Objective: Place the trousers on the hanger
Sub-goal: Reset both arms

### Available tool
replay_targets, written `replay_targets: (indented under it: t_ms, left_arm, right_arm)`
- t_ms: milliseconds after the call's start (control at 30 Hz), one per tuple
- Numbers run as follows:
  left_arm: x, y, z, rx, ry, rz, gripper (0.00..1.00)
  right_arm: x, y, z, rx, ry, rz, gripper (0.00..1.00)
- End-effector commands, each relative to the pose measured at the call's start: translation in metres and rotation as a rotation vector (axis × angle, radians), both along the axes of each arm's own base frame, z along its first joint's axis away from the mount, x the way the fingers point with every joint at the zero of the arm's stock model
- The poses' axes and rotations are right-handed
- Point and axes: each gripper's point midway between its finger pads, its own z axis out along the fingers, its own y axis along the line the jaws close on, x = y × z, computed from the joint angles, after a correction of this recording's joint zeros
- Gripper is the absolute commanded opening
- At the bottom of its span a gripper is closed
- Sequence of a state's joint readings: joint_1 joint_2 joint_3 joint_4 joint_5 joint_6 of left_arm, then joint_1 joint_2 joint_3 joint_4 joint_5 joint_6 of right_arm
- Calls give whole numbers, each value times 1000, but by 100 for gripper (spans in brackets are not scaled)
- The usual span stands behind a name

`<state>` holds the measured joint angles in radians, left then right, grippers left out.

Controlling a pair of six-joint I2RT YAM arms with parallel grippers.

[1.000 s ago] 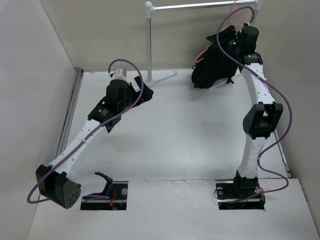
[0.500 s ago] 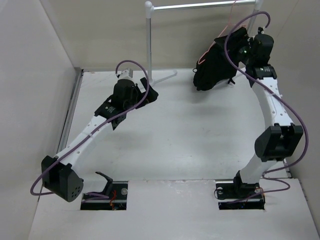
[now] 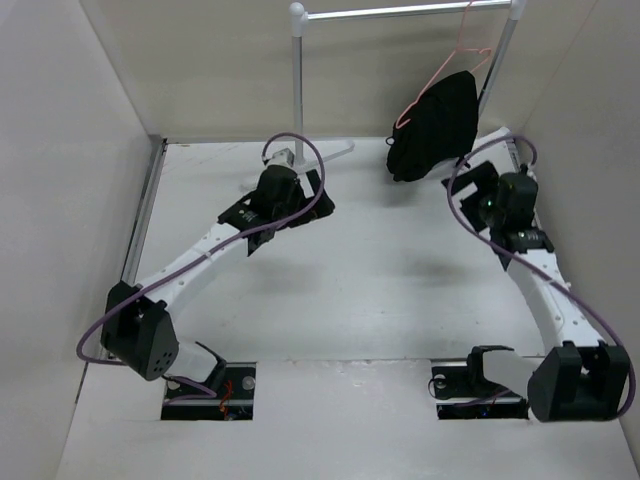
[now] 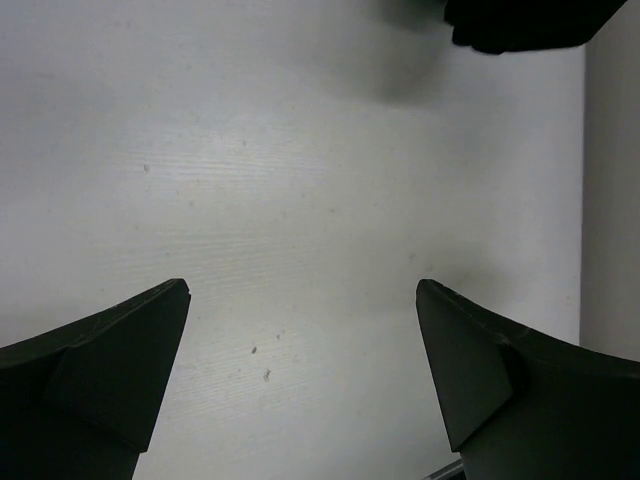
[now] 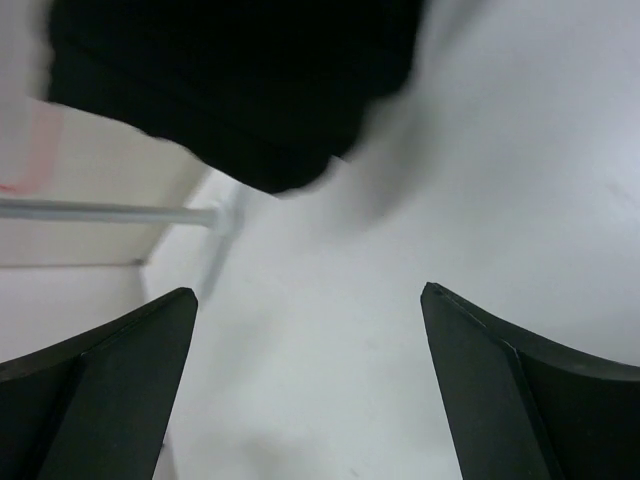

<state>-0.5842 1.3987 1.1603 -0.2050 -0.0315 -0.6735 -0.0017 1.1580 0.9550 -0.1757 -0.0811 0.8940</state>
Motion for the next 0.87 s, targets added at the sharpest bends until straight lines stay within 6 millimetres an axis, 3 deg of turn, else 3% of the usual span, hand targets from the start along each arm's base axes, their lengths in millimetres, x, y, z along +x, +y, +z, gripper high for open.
replay_targets:
  t_ms: [0, 133, 333, 633, 833]
  left_arm:
    - [-15, -4, -41, 72, 83, -32, 100]
    - [-32, -6, -80, 158, 191, -60, 100]
    - [-42, -9, -104, 219, 234, -71, 100]
    - [-47, -22, -109, 231, 238, -103, 100]
    - [-46, -26, -104, 235, 225, -107, 100]
  right_arm:
    - [-38, -13, -63, -58, 151, -71, 100]
    - [-79, -18, -113, -116, 293, -99, 100]
    - [-99, -18, -139, -167, 388, -104, 100]
    - [-114, -12, -157, -153, 434, -61, 100]
    - [-111, -11, -151, -167, 415, -41, 100]
